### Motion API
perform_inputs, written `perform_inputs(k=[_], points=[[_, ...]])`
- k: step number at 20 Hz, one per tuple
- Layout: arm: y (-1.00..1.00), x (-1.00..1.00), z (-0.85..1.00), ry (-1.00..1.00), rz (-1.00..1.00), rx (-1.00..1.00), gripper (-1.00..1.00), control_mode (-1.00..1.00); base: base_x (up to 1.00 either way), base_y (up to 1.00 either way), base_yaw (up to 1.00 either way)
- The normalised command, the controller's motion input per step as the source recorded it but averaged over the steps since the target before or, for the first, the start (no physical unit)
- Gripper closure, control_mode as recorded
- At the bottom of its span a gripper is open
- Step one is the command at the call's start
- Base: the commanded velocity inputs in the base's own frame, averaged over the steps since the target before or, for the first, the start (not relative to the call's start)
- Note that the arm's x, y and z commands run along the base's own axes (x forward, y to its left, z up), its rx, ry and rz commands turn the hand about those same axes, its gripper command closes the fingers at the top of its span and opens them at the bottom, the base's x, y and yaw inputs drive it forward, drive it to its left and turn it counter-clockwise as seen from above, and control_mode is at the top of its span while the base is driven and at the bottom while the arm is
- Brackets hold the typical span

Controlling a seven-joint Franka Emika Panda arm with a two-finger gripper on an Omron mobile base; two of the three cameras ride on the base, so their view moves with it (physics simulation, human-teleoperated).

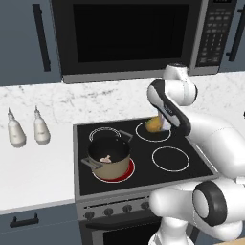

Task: Put the garlic and potato in the pot. Retrieve the spatula and lightly stir the vegetables in the pot.

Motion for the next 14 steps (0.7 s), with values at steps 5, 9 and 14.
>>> perform_inputs(k=[5,9,14], points=[[1.0,0.0,-0.01,0.01,0.15,-0.01,1.0,-1.0,0.0,0.0,0.0],[1.0,0.13,-0.28,0.06,0.09,0.0,1.0,-1.0,0.0,0.0,0.0],[0.87,0.26,-0.55,0.11,0.05,0.0,1.0,-1.0,0.0,0.0,0.0]])
